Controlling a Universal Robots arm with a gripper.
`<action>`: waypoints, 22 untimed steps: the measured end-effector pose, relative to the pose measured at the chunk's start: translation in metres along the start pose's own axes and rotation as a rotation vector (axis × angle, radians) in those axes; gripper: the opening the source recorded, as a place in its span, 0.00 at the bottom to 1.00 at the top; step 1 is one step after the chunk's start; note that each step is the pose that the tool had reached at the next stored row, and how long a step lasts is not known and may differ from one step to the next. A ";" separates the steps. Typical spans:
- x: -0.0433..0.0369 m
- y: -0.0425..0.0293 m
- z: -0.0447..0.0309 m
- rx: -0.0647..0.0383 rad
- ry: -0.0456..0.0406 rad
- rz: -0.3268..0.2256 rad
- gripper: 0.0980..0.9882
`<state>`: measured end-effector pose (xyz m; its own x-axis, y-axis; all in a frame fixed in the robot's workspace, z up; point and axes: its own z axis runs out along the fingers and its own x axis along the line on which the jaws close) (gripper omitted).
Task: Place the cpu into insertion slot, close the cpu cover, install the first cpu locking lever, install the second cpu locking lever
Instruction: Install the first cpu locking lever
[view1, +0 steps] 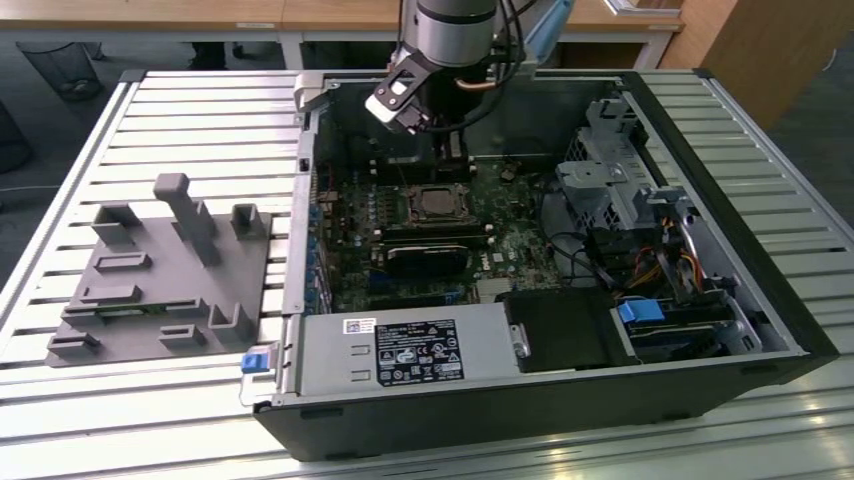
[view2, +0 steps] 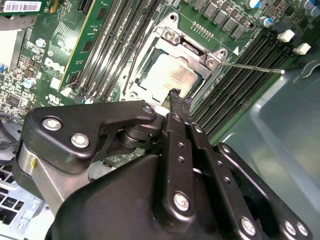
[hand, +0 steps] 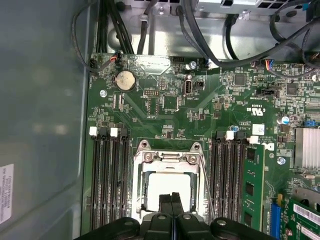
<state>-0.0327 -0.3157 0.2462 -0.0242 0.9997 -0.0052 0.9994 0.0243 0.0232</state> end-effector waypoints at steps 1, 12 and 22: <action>0.0000 0.0000 -0.0011 0.000 0.0000 0.000 0.03; 0.0000 0.0000 -0.0020 0.000 0.0024 -0.108 0.03; 0.0000 0.0000 -0.0019 -0.001 0.0053 -0.230 0.03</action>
<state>-0.0327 -0.3157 0.2481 -0.2519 0.9678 -0.0053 0.9675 0.2519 0.0232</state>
